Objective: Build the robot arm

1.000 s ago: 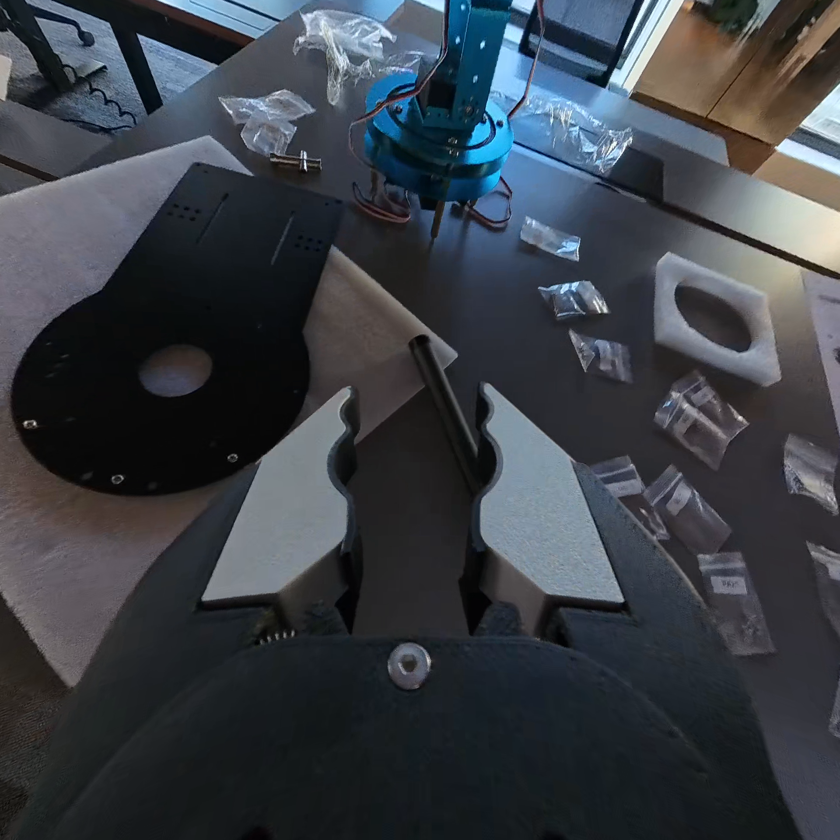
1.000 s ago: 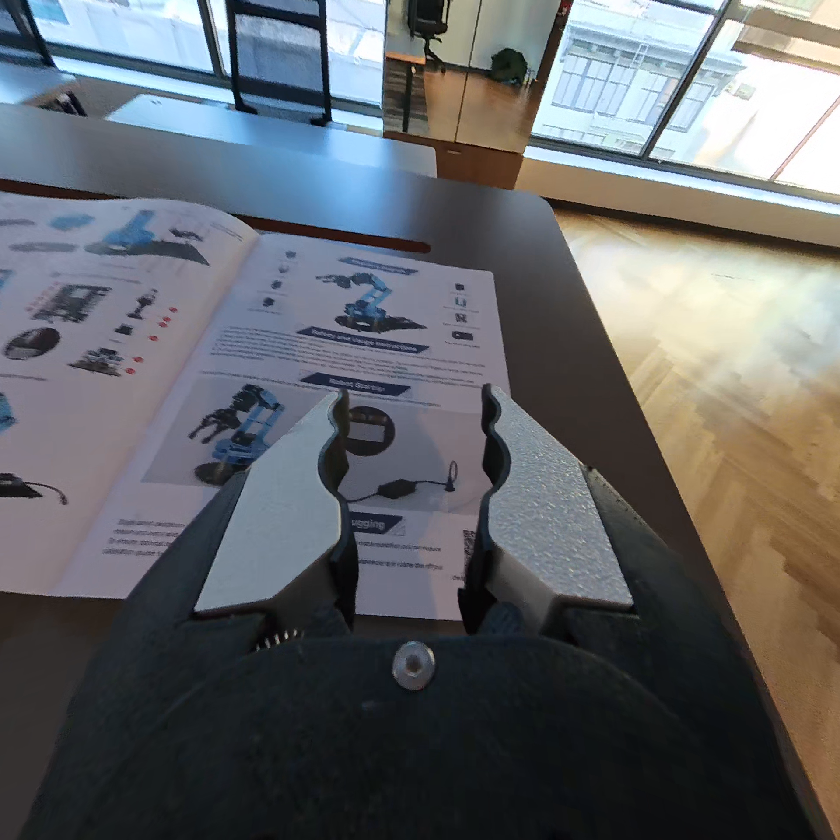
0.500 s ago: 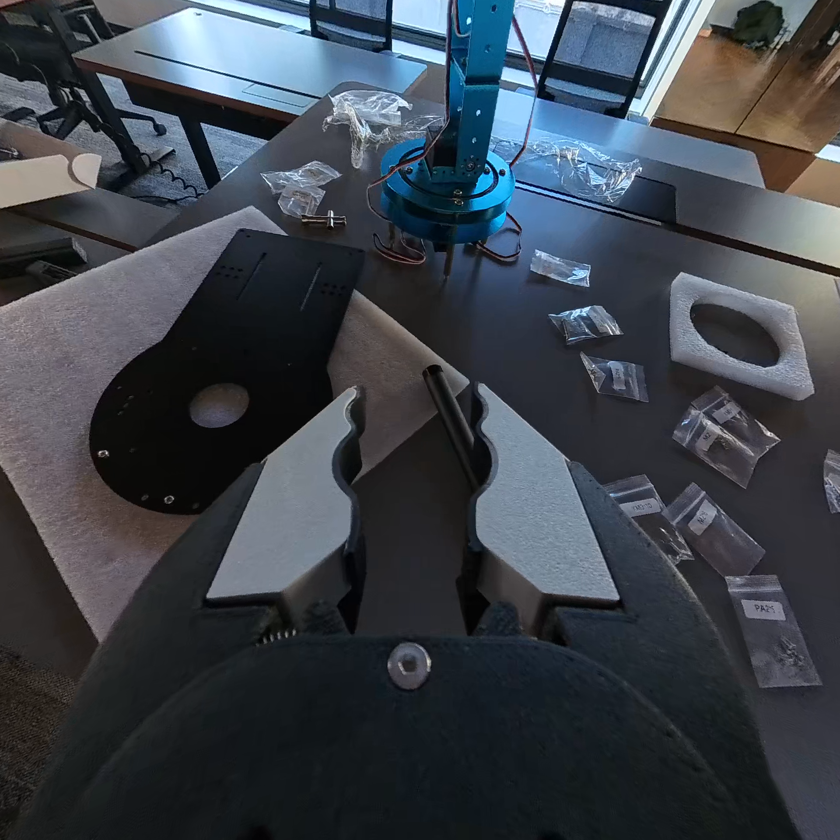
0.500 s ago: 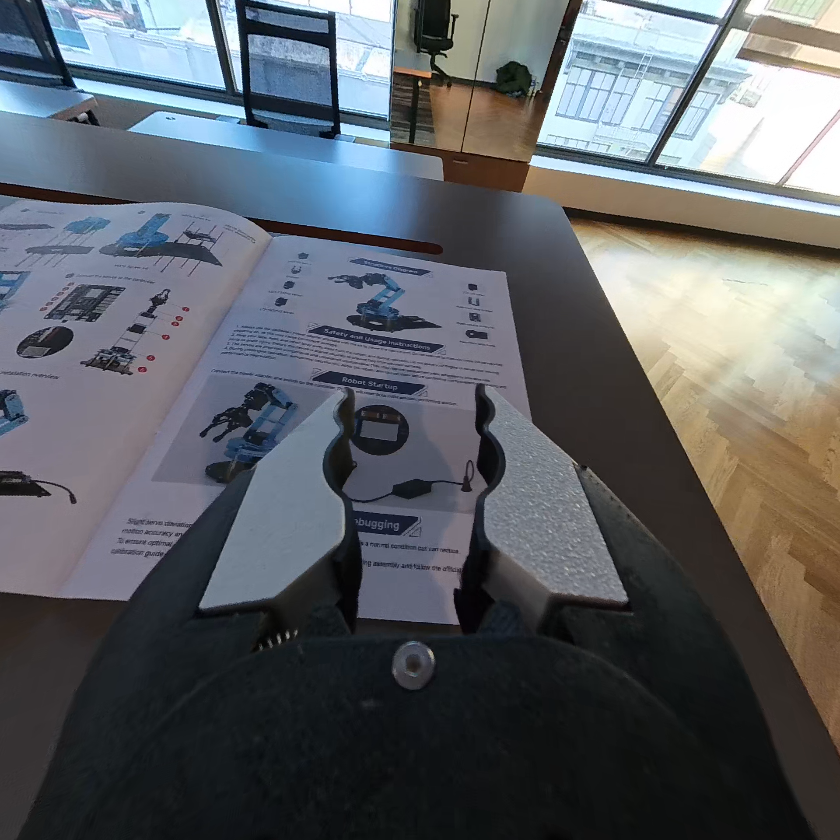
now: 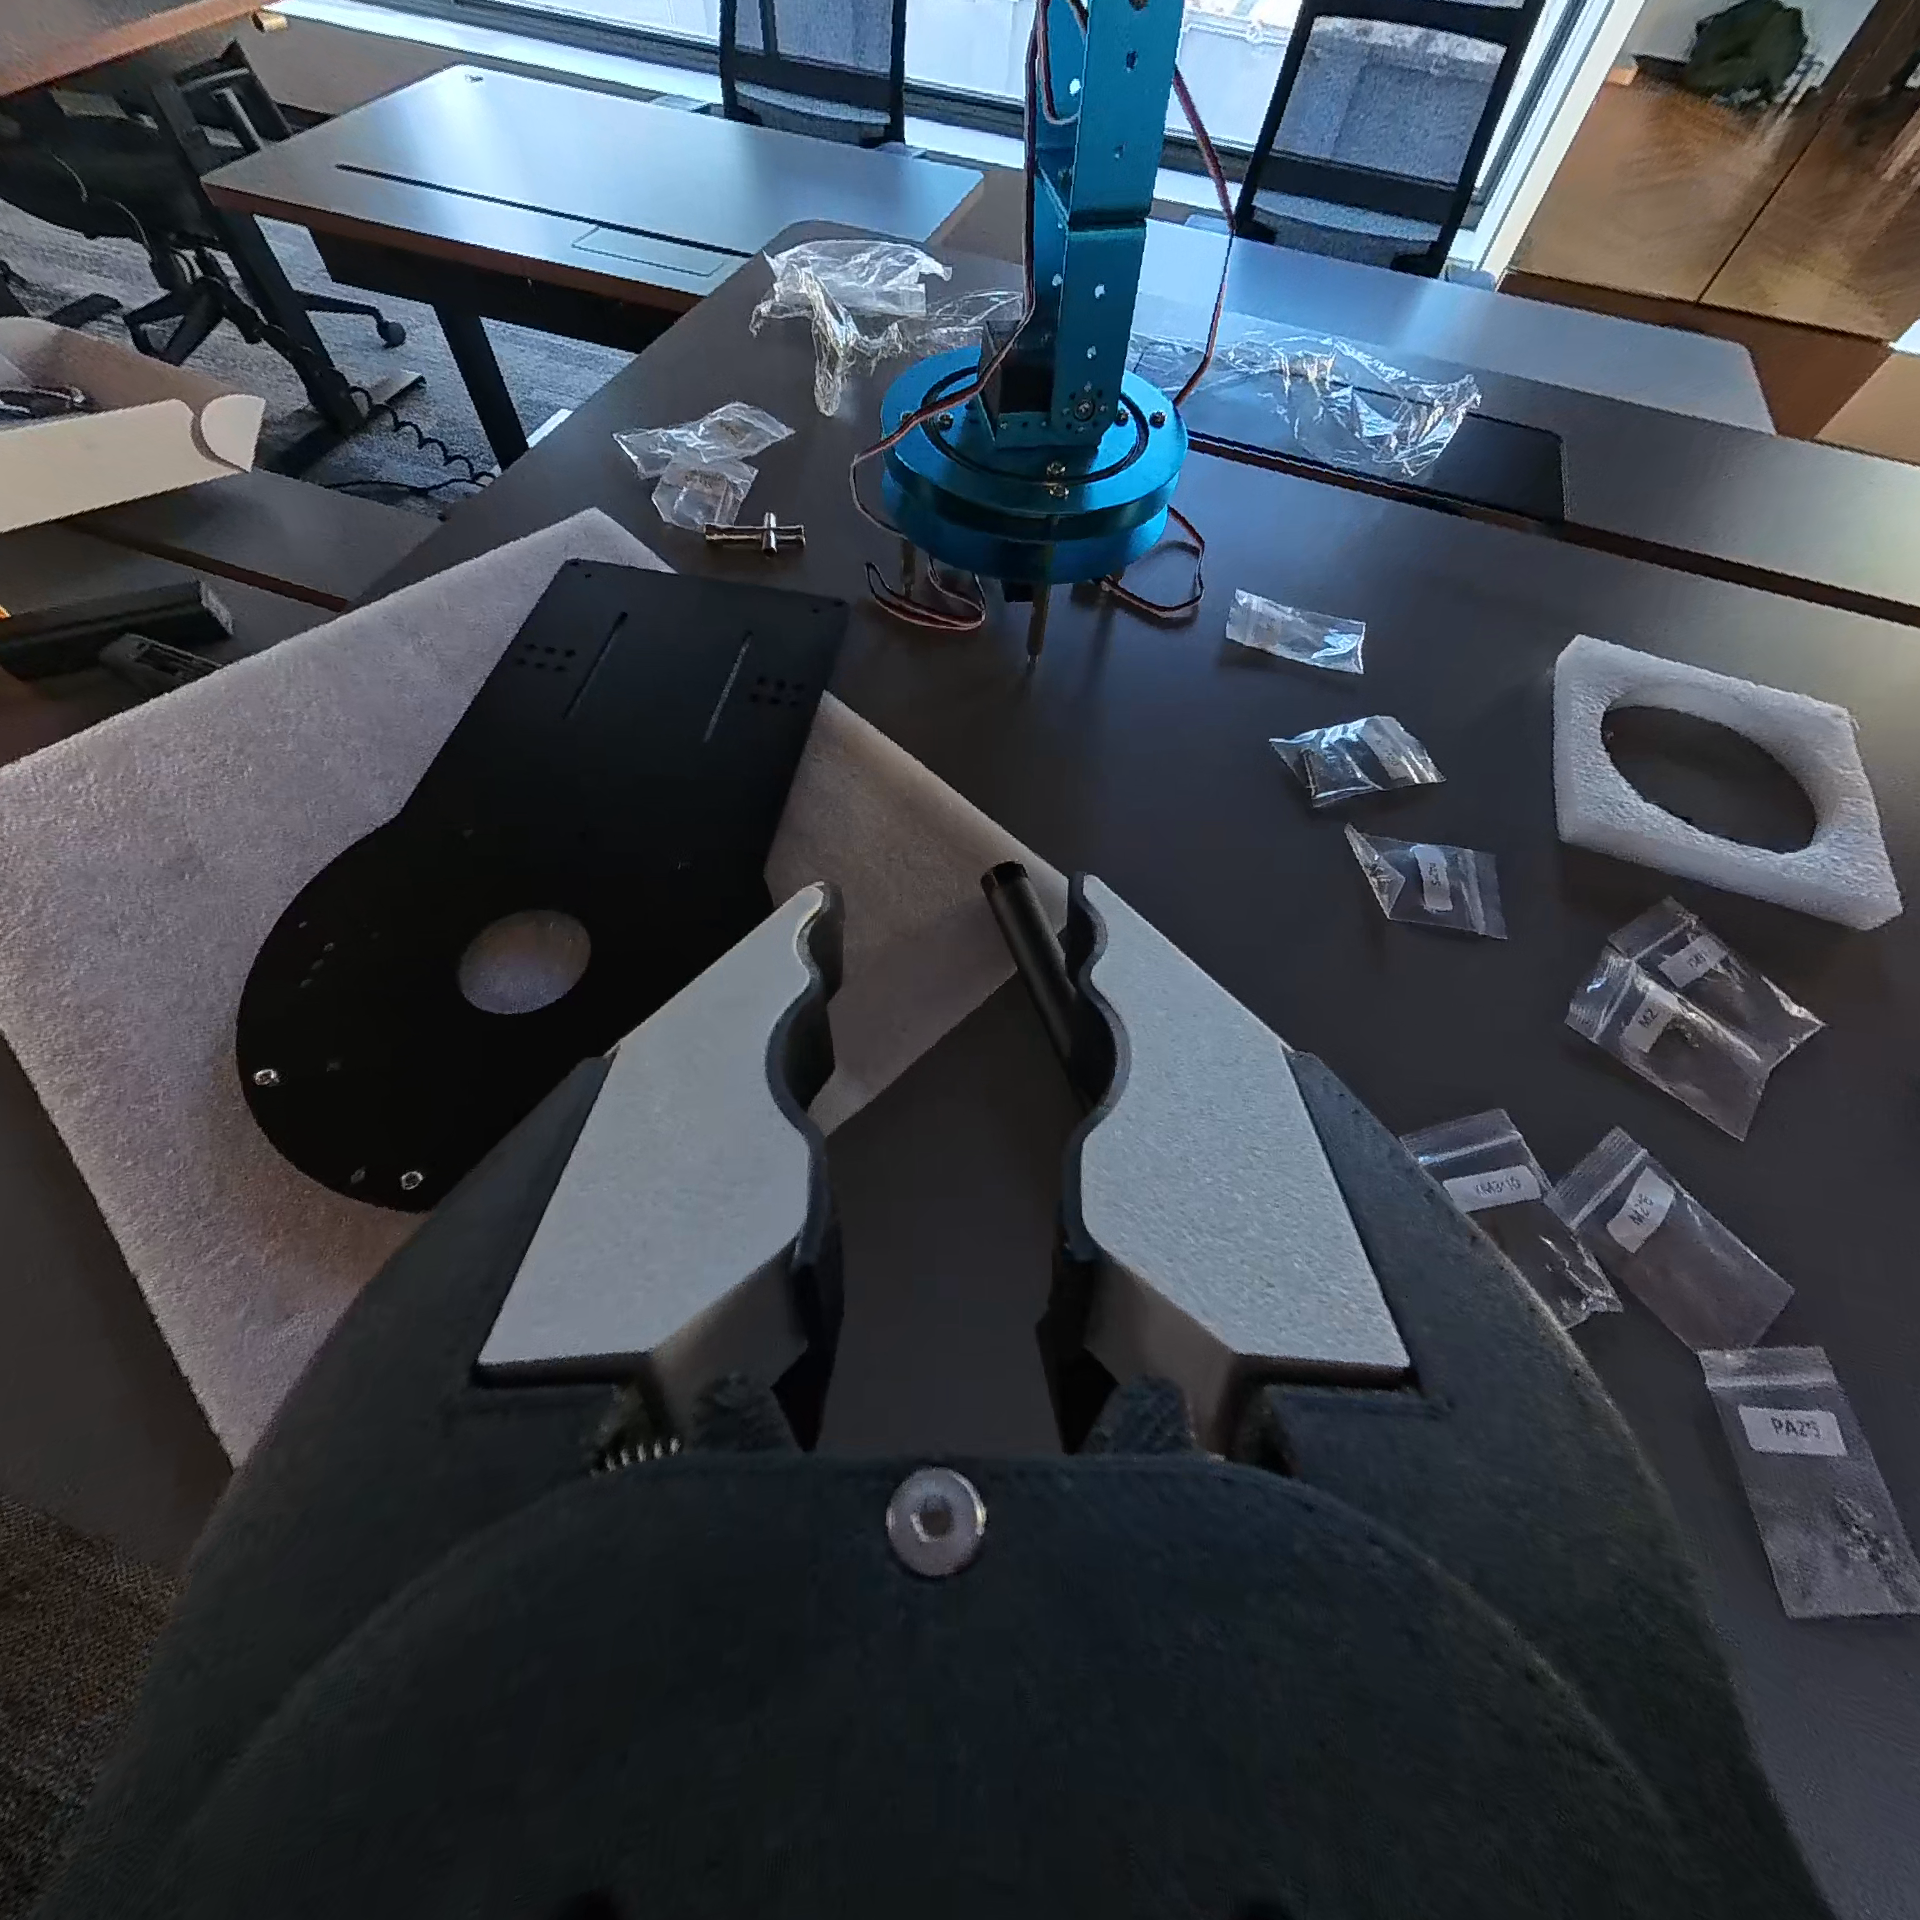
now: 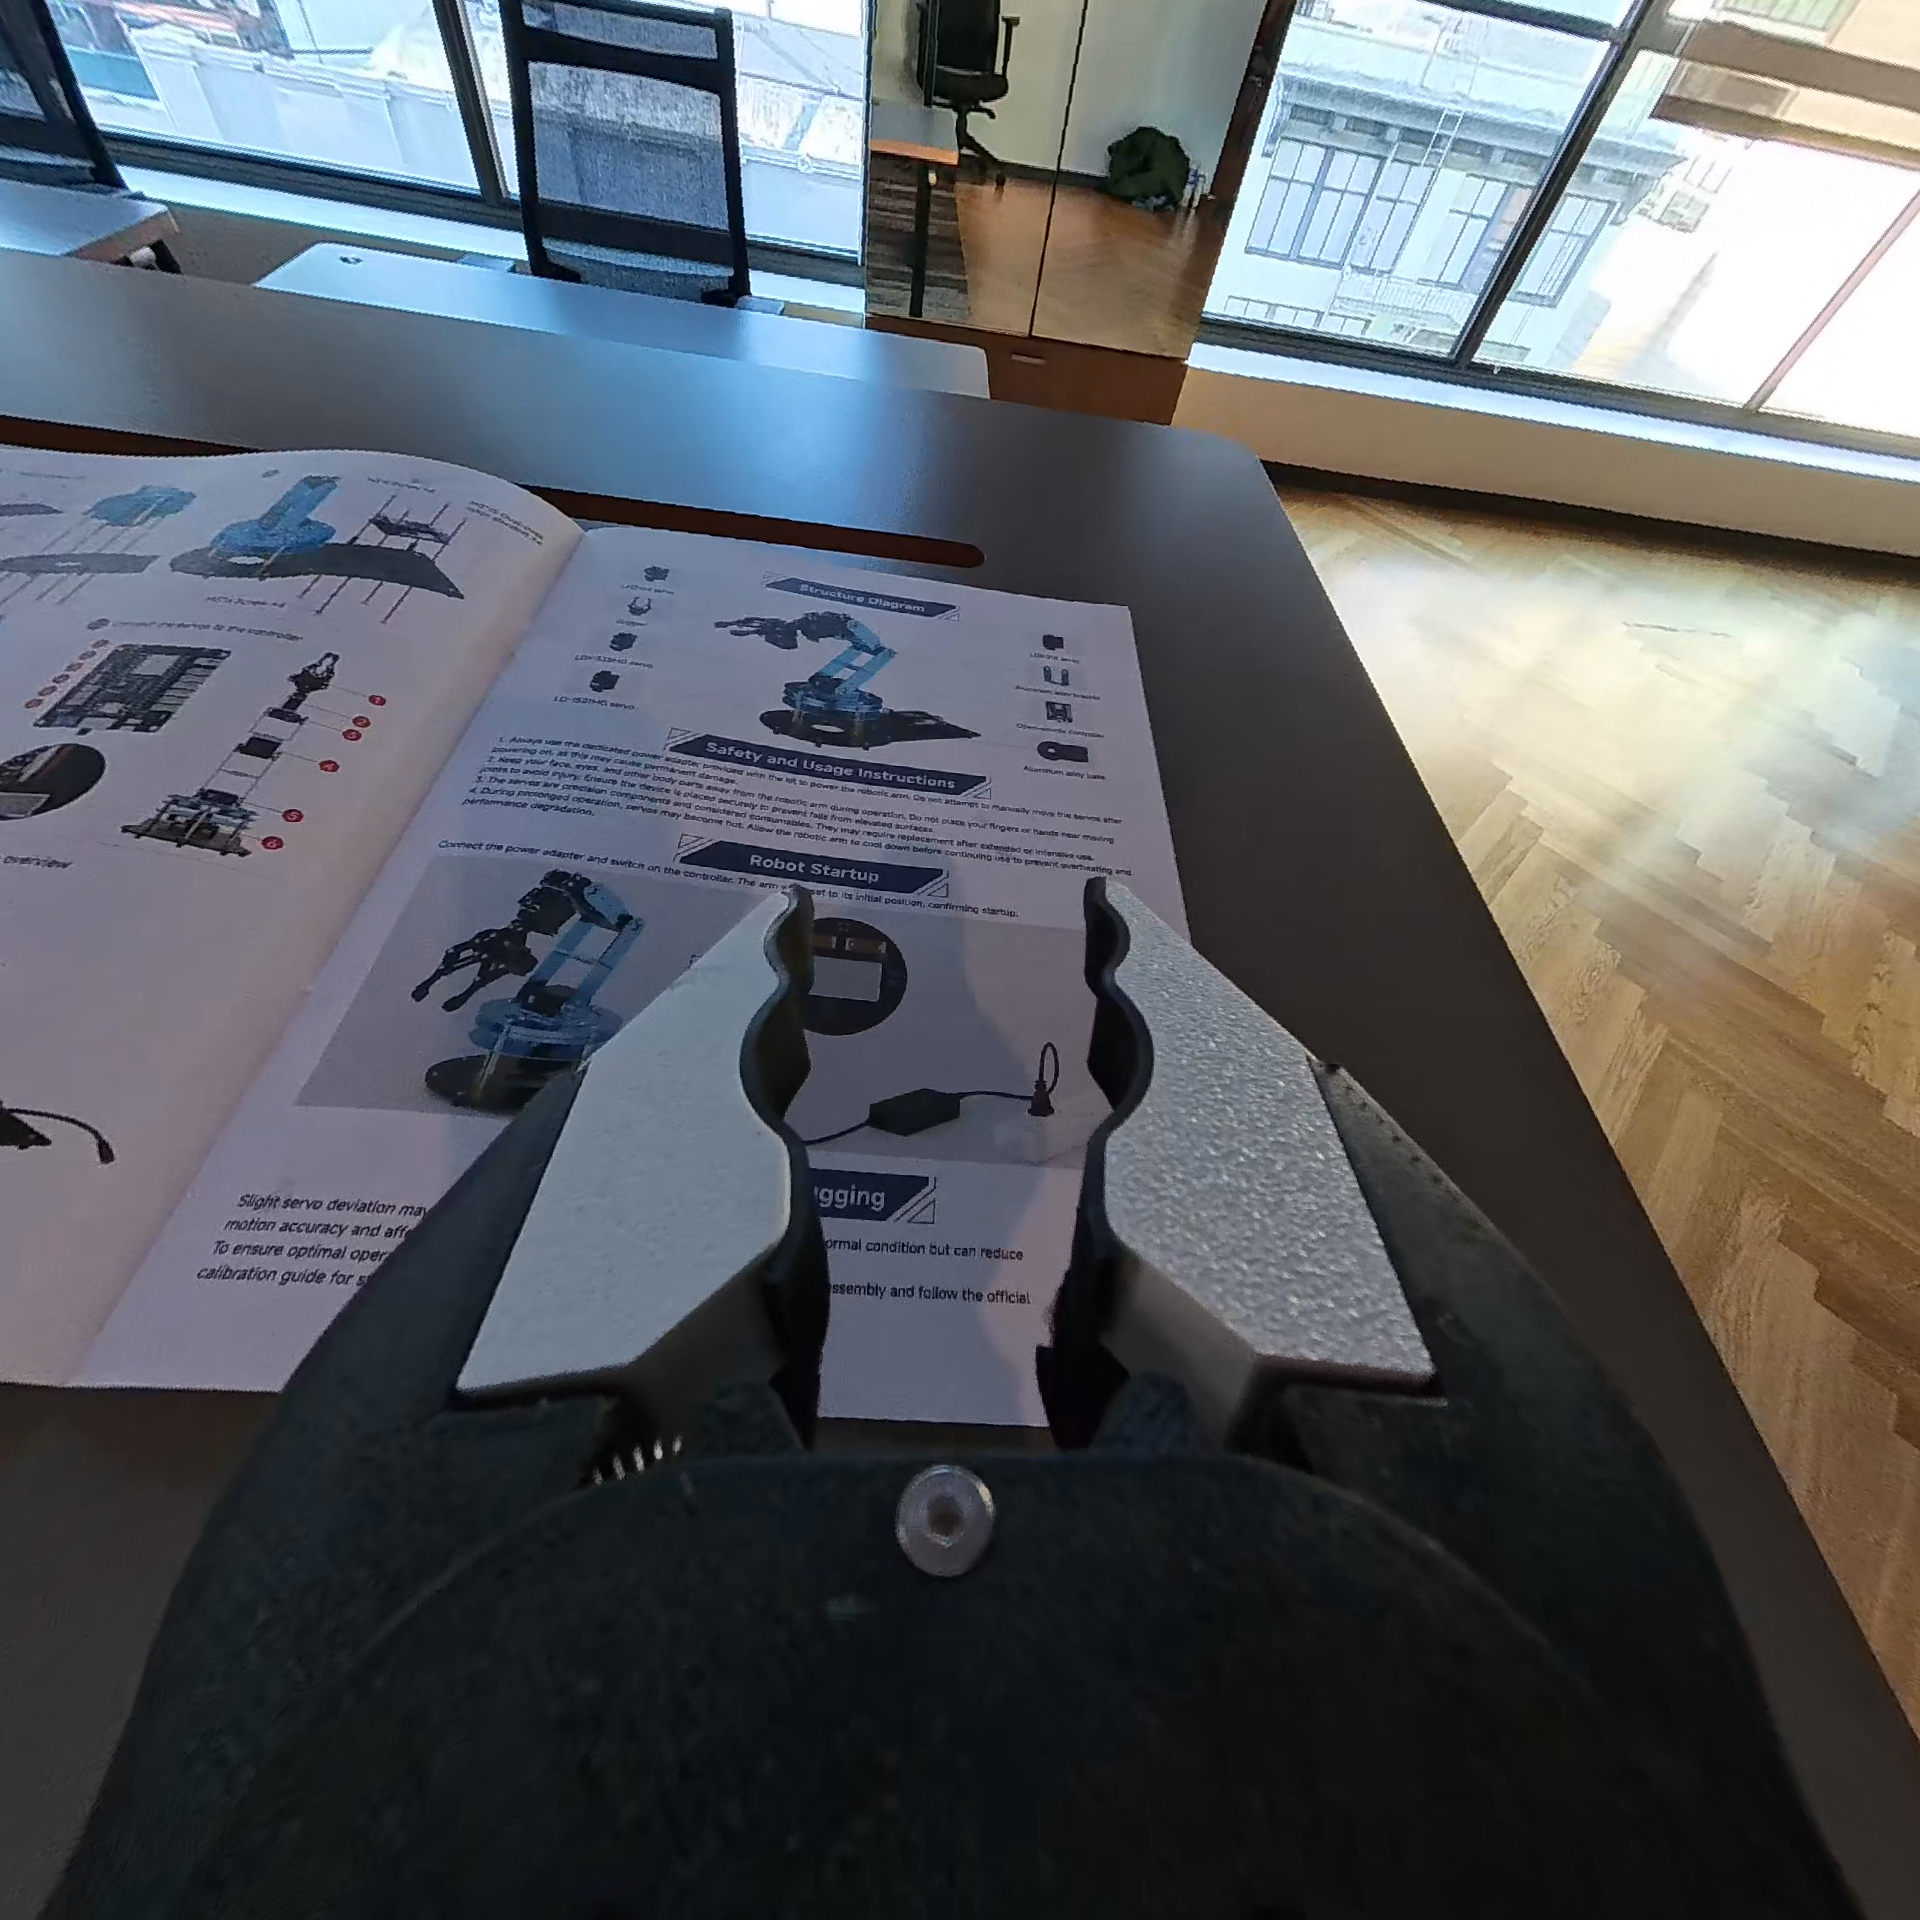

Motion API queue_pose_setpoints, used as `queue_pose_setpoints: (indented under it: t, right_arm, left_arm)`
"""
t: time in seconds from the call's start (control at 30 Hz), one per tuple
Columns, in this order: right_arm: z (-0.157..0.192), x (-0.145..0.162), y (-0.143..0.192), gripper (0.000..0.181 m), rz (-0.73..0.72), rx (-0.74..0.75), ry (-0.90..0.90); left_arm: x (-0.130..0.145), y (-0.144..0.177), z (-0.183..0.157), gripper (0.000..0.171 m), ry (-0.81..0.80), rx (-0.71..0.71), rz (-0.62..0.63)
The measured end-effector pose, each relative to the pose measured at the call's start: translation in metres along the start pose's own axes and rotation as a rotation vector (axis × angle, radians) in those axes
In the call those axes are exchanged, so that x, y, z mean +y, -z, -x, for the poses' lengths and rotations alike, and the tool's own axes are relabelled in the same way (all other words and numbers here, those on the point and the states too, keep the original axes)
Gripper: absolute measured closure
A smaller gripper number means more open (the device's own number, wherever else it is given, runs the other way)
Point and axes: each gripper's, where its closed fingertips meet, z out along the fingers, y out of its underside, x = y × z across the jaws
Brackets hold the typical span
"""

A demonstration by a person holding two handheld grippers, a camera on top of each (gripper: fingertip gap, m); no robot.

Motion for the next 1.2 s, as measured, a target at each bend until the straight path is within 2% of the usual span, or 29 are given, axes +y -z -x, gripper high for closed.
queue_pose_setpoints:
  t: [0.27, 0.87, 1.2]
  right_arm:
    - [0.001, 0.000, 0.000, 0.131, 0.002, -0.006, 0.001]
    - [0.003, -0.002, 0.000, 0.131, -0.001, -0.014, 0.003]
    - [0.006, -0.005, 0.001, 0.131, -0.004, -0.025, 0.005]
  left_arm:
    - [0.009, 0.001, -0.002, 0.132, 0.003, 0.001, 0.017]
    - [0.009, 0.017, 0.007, 0.133, 0.014, -0.027, -0.002]
    - [0.005, 0.045, 0.018, 0.133, 0.048, -0.053, -0.051]
